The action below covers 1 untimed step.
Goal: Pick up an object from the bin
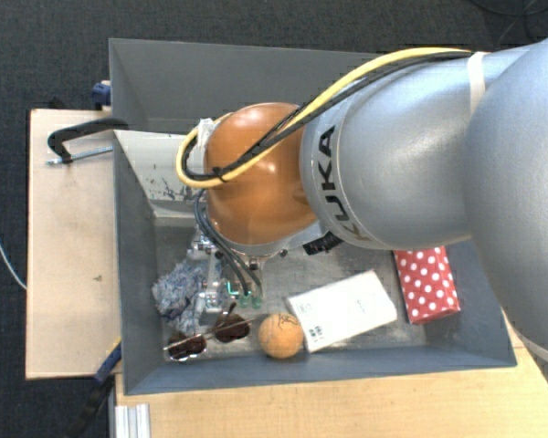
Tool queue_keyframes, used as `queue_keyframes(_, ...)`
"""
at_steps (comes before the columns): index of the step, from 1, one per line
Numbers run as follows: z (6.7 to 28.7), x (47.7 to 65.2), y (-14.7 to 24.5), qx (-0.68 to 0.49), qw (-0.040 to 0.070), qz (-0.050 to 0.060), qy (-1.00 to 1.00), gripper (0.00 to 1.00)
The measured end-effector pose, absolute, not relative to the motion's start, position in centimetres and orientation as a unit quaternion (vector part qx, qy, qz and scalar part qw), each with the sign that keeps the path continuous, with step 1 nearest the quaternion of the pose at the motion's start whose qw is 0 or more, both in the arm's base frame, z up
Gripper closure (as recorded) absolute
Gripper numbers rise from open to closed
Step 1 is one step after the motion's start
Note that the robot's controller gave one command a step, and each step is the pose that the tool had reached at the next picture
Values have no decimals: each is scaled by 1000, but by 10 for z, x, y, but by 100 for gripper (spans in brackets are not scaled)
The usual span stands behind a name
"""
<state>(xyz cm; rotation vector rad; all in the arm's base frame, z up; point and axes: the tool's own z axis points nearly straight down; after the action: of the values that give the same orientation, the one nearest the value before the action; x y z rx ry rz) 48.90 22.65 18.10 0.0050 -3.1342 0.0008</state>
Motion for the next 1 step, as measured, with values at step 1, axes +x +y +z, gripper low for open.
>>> queue_keyframes(1, 183, 490, 226, 1, 2, 0, -1000, 0)
